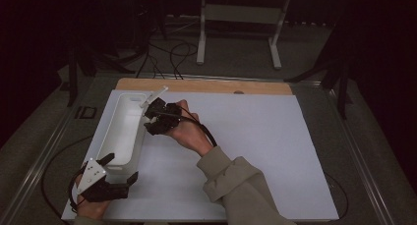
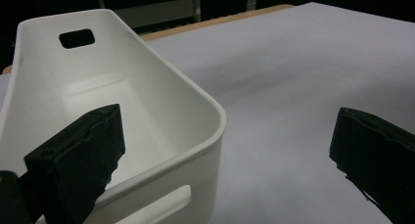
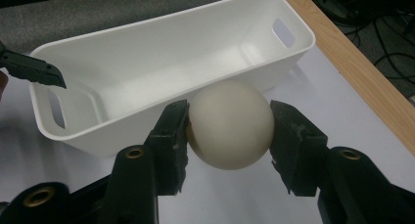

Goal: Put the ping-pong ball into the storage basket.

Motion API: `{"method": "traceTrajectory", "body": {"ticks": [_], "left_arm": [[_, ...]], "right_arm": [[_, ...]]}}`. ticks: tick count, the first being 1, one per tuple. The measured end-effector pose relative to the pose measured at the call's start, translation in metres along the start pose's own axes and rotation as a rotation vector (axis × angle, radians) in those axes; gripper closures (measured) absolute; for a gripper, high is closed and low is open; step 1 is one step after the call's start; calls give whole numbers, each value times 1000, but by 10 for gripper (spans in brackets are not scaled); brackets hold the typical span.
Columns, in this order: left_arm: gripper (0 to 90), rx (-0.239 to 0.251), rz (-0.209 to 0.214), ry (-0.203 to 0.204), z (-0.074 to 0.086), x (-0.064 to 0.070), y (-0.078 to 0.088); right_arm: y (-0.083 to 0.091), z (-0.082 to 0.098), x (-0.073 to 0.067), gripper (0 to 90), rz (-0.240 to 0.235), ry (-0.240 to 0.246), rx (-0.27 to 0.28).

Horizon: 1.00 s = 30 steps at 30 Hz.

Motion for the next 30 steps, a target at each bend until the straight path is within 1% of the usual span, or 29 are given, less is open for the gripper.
{"method": "traceTrajectory", "body": {"ticks": [14, 21, 26, 30], "left_arm": [[3, 0, 0, -1, 0, 0, 0], [4, 0, 1, -1, 0, 0, 0], [4, 0, 2, -1, 0, 0, -1], [3, -1, 2, -1, 0, 0, -1]], "right_arm": [[-3, -3, -5, 510, -3, 14, 3], [-3, -5, -9, 509, -11, 13, 12], [-5, -6, -12, 510, -20, 21, 14], [-6, -6, -13, 510, -22, 16, 17]]}}
Point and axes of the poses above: each handheld gripper's, and its own axes: y roughly backward along the jaws, z roughly out of its underside, x roughly to its right, the point moved 4 cm from there along -y, roughly forward along the jaws, and after that the axes turned 11 degrees about -y, right-handed, at the moved point
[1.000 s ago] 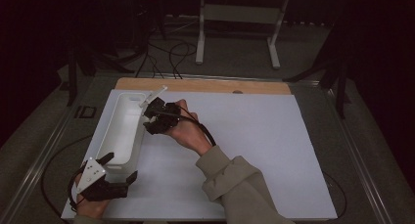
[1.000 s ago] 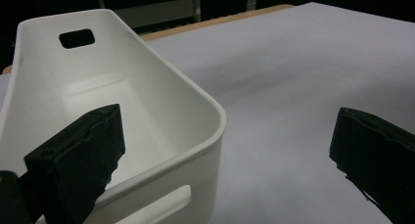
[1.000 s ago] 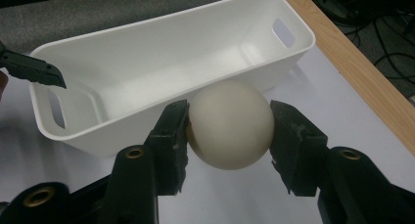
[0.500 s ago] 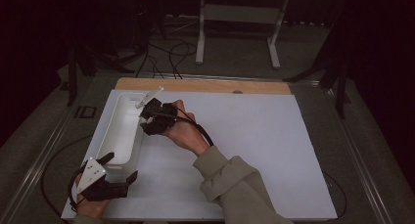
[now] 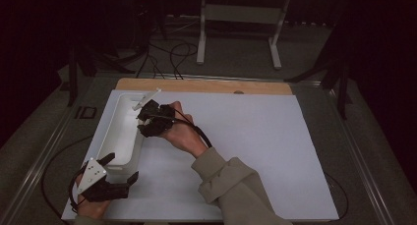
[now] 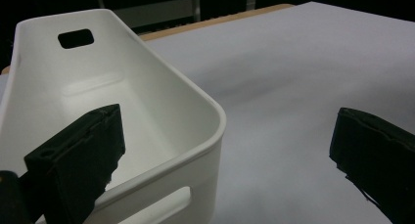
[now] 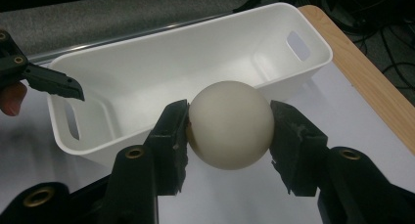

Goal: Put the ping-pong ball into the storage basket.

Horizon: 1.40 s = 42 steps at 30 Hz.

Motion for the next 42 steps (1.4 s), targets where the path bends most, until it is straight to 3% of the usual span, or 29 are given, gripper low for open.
{"method": "traceTrajectory", "body": {"ticks": [42], "left_arm": [[3, 1, 8, 3, 0, 0, -1]], "right_arm": [[-13, -7, -17, 509, -63, -7, 32]]}}
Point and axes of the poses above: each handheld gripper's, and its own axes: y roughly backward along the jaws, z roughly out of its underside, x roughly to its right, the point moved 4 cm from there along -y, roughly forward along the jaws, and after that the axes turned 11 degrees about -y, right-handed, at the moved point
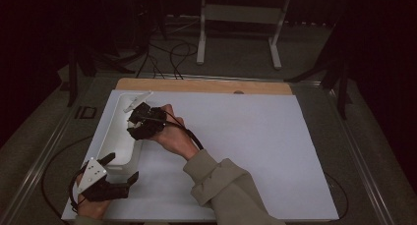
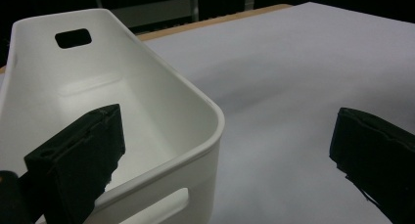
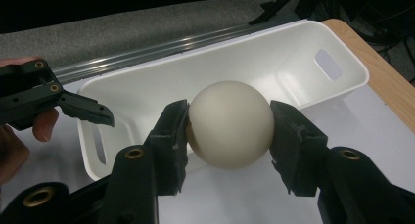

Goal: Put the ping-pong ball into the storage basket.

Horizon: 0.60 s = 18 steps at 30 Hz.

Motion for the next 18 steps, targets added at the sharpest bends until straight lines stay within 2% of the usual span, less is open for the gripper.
{"method": "traceTrajectory", "body": {"ticks": [18], "left_arm": [[4, 1, 2, 2, 0, 0, 0]], "right_arm": [[-9, -4, -6, 509, 3, 9, -4]]}}
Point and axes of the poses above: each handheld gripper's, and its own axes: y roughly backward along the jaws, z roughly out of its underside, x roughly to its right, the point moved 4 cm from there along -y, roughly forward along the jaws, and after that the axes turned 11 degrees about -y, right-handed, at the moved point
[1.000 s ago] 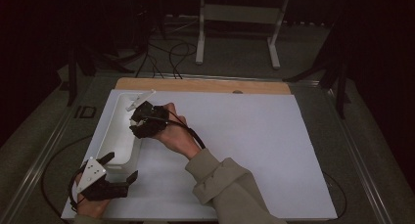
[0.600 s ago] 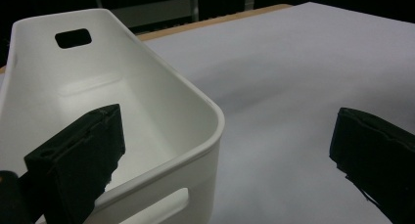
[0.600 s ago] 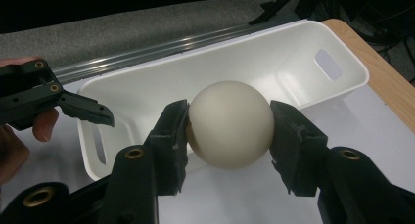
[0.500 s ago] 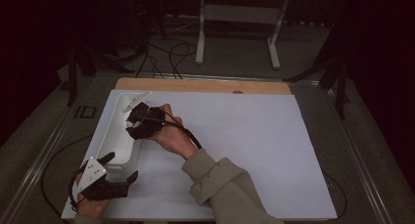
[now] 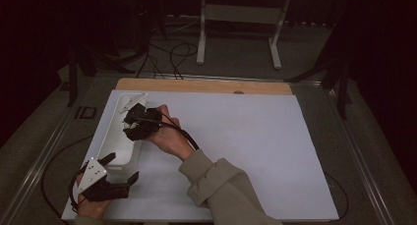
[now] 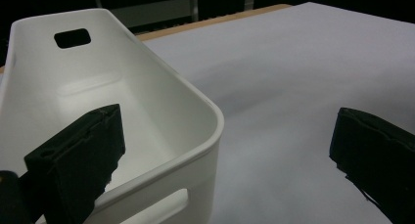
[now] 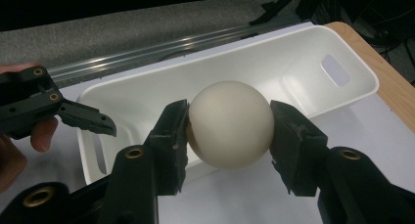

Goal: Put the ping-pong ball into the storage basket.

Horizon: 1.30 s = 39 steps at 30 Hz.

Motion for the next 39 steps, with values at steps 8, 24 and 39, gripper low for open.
{"method": "traceTrajectory", "body": {"ticks": [8, 24, 39], "left_arm": [[3, -1, -1, -1, 0, 0, 0], [4, -1, 0, -1, 0, 0, 0], [4, 0, 1, -1, 0, 0, 0]], "right_arm": [[-3, -2, -4, 508, -1, 1, -1], [-10, -3, -11, 508, -13, 4, -14], [-16, -7, -19, 506, -36, 3, -17]]}}
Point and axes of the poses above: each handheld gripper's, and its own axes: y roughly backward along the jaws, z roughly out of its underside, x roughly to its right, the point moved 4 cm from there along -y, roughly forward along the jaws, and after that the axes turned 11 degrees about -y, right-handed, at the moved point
